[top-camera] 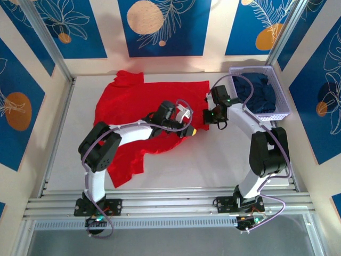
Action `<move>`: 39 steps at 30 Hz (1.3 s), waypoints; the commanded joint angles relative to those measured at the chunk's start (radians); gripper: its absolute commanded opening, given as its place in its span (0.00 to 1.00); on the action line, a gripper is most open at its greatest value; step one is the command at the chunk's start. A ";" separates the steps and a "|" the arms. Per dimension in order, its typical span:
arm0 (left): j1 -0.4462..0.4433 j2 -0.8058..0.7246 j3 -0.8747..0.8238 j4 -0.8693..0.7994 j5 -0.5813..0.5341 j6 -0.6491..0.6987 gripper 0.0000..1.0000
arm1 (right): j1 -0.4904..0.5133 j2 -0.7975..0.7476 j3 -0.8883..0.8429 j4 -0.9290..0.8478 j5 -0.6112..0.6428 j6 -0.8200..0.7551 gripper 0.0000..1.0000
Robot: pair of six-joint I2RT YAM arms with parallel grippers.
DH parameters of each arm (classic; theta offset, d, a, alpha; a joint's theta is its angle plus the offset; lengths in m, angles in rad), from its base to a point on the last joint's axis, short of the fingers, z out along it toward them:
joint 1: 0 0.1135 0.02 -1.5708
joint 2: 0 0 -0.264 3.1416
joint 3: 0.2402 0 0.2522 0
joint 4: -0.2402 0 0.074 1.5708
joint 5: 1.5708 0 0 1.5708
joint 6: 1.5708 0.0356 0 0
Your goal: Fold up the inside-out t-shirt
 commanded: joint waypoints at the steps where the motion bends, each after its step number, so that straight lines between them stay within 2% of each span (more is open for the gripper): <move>1: 0.005 -0.021 -0.017 -0.027 0.014 0.039 0.00 | -0.030 -0.054 0.035 -0.097 0.144 0.017 0.00; 9: 0.005 -0.022 -0.017 -0.032 0.013 0.048 0.00 | -0.046 -0.145 -0.037 -0.108 0.101 0.054 0.01; 11: 0.005 -0.022 -0.016 -0.033 0.017 0.049 0.00 | -0.057 -0.146 -0.045 -0.115 0.103 0.064 0.07; 13: 0.005 -0.022 -0.017 -0.033 0.016 0.049 0.00 | -0.063 -0.164 -0.066 -0.087 0.011 0.059 0.15; 17: 0.005 -0.021 -0.013 -0.034 0.014 0.048 0.00 | -0.082 -0.218 -0.149 0.029 -0.297 0.116 0.31; 19: 0.005 -0.019 -0.013 -0.031 0.015 0.046 0.00 | -0.098 -0.213 -0.176 0.067 -0.408 0.160 0.38; 23: 0.004 -0.019 -0.015 -0.030 0.017 0.044 0.00 | -0.111 -0.186 -0.222 0.141 -0.526 0.215 0.45; 31: 0.004 -0.024 -0.020 -0.030 0.016 0.047 0.00 | -0.115 -0.104 -0.227 0.205 -0.568 0.235 0.41; 36: 0.004 -0.023 -0.021 -0.028 0.017 0.046 0.00 | -0.117 -0.071 -0.220 0.207 -0.524 0.234 0.38; 39: 0.004 -0.023 -0.021 -0.028 0.018 0.046 0.00 | -0.128 -0.063 -0.223 0.207 -0.511 0.233 0.33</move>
